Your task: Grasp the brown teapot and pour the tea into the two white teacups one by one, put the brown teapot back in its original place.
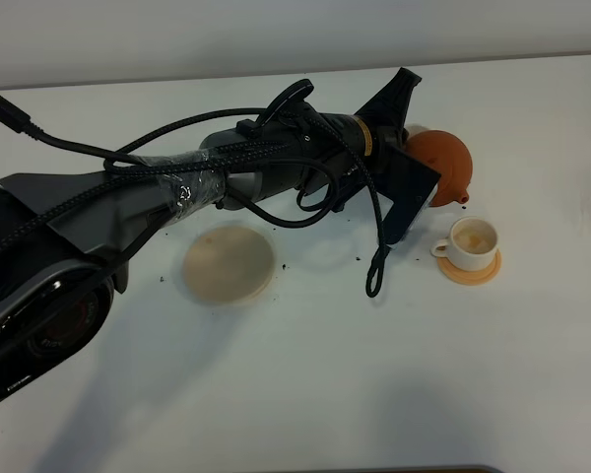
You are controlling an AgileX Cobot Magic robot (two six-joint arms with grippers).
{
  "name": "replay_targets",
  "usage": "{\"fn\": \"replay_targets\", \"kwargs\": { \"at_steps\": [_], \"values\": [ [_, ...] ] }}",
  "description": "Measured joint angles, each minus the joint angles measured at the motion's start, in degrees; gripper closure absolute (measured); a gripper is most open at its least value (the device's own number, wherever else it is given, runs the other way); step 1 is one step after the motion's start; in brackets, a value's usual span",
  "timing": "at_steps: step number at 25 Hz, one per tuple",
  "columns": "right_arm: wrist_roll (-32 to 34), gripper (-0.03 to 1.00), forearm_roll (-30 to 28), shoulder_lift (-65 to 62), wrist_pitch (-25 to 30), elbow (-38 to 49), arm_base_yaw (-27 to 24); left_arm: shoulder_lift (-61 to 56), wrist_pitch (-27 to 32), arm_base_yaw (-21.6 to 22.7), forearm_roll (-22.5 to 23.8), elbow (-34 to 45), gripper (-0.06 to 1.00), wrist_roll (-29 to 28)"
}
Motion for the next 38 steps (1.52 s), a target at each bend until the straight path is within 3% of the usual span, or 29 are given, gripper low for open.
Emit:
{"fn": "replay_targets", "kwargs": {
  "at_steps": [38],
  "values": [
    [0.0, 0.73, 0.0, 0.0, 0.0, 0.0, 0.0, 0.1, -2.2, -1.2, 0.5, 0.0, 0.83, 11.5]
  ]
}}
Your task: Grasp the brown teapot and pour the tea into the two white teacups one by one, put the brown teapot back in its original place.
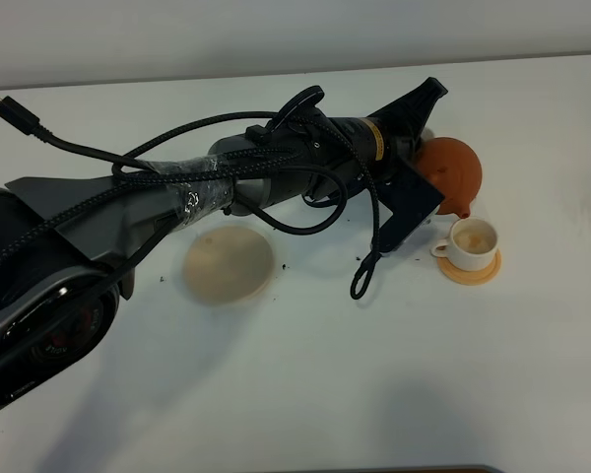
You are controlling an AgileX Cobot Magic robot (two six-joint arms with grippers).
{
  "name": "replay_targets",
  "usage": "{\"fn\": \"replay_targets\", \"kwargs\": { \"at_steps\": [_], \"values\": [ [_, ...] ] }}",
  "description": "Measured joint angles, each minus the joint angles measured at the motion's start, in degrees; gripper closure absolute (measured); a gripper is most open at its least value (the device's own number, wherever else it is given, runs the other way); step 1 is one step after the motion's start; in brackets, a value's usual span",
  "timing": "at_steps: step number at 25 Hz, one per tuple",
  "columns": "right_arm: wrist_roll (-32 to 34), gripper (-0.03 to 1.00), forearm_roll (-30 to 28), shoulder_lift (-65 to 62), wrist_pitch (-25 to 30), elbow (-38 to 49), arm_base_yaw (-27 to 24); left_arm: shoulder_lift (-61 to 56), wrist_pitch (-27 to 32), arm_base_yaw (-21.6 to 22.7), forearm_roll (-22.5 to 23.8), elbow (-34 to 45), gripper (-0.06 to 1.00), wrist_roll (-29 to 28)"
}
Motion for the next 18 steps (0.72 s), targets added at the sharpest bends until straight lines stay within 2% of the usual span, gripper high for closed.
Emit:
{"fn": "replay_targets", "kwargs": {
  "at_steps": [18],
  "values": [
    [0.0, 0.73, 0.0, 0.0, 0.0, 0.0, 0.0, 0.0, -0.4, -0.6, -0.2, 0.0, 0.83, 3.6]
  ]
}}
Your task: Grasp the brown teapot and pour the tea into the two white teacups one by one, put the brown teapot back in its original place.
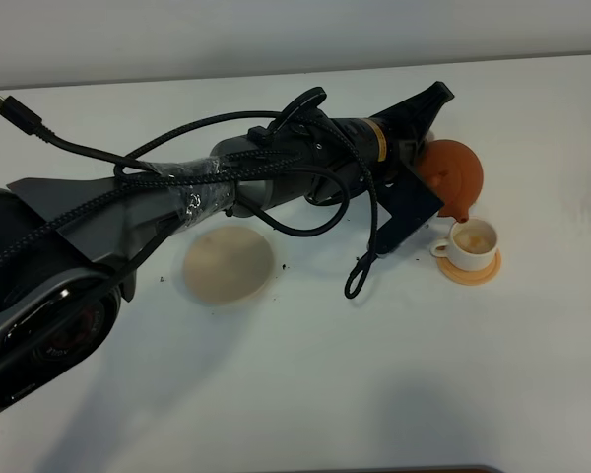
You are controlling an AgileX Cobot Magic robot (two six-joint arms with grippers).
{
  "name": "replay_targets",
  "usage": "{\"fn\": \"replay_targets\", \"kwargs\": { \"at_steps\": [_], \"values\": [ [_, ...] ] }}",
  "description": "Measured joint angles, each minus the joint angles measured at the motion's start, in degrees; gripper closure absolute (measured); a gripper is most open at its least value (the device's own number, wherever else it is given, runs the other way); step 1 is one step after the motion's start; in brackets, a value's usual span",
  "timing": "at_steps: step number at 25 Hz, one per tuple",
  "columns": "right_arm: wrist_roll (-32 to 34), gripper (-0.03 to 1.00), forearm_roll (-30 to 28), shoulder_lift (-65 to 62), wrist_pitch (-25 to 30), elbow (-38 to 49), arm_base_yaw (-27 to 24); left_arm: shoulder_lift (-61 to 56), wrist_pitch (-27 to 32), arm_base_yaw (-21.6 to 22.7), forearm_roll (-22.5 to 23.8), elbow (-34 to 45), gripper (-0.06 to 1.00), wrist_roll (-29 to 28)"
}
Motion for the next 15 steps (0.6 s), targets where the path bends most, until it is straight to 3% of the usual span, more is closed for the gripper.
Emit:
{"fn": "replay_targets", "kwargs": {
  "at_steps": [15],
  "values": [
    [0.0, 0.73, 0.0, 0.0, 0.0, 0.0, 0.0, 0.0, -0.1, -0.6, 1.3, 0.0, 0.83, 2.8]
  ]
}}
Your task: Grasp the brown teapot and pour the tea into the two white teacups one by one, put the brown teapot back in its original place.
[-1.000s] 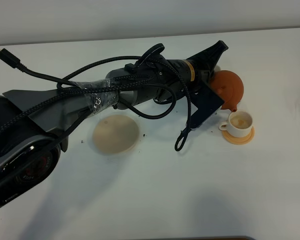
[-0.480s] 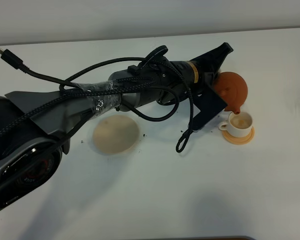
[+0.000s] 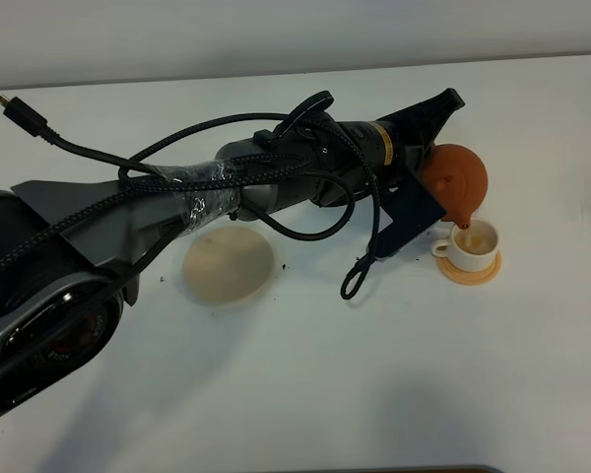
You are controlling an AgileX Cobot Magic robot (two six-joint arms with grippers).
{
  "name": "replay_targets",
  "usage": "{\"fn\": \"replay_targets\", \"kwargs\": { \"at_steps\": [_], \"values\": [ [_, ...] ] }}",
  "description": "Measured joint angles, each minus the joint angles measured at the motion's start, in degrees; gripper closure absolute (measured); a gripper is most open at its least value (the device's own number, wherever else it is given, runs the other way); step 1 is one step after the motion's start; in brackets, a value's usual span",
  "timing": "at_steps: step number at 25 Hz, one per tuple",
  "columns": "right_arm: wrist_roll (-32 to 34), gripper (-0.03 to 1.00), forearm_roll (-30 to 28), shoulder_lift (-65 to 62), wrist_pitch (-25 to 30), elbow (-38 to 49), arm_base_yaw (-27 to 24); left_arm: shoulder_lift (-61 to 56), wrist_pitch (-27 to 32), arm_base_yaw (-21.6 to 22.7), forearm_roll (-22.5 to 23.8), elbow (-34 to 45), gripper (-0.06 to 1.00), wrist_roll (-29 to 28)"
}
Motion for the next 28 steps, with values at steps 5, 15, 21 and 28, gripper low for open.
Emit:
{"fn": "replay_targets", "kwargs": {
  "at_steps": [5, 15, 21, 28],
  "values": [
    [0.0, 0.73, 0.0, 0.0, 0.0, 0.0, 0.0, 0.0, -0.8, 0.0, 1.2, 0.0, 0.83, 0.1],
    [0.0, 0.73, 0.0, 0.0, 0.0, 0.0, 0.0, 0.0, -2.9, 0.0, 1.6, 0.0, 0.83, 1.2],
    [0.0, 0.73, 0.0, 0.0, 0.0, 0.0, 0.0, 0.0, -3.9, 0.0, 2.9, 0.0, 0.83, 1.6],
    [0.0, 0.73, 0.0, 0.0, 0.0, 0.0, 0.0, 0.0, -4.6, 0.0, 4.4, 0.0, 0.83, 1.6]
  ]
}}
